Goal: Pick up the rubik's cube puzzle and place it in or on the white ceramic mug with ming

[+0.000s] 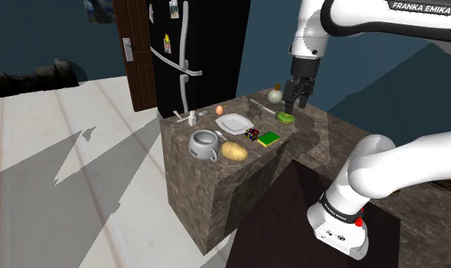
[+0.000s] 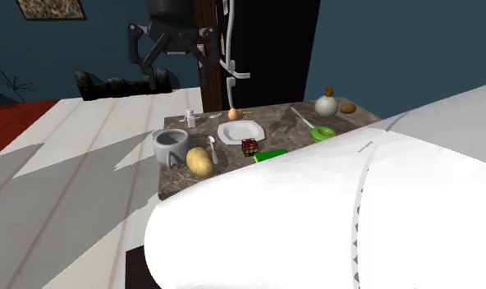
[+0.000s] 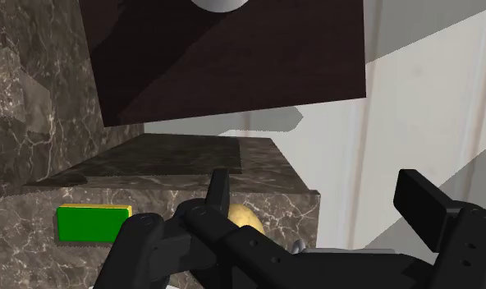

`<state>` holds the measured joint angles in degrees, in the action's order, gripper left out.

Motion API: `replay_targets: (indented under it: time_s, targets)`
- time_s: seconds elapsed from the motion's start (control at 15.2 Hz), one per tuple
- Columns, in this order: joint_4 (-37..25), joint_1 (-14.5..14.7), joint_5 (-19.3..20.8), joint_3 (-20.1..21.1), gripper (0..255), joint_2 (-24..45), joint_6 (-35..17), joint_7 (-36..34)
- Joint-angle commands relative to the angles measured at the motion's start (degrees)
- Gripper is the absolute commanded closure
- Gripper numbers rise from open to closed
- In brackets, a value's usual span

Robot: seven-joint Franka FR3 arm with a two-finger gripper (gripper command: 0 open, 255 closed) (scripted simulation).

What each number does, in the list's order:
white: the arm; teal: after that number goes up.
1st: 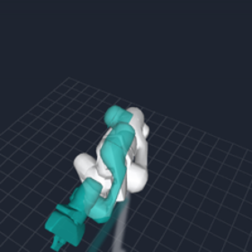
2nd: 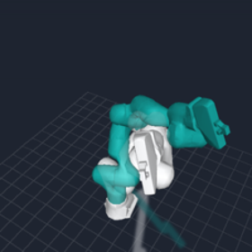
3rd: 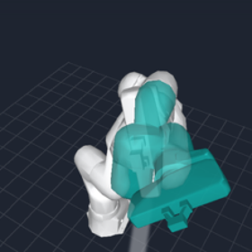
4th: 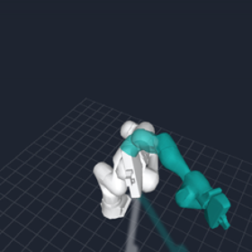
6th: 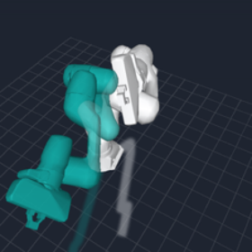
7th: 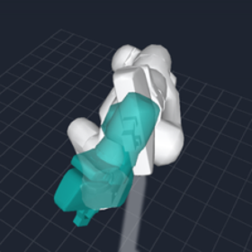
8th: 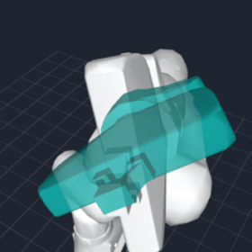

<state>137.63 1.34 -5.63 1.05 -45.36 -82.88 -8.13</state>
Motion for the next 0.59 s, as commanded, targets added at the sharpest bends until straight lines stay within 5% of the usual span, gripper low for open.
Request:
replay_targets:
  time_s: [0.0, 0.53]
  targets:
    - [0.0, 0.0, 0.0, 0.0, 0, 0.0, 0.0, 0.0]
    - [6.87, -2.12, 5.42, -5.22, 0, 6.84, -14.67, 8.21]
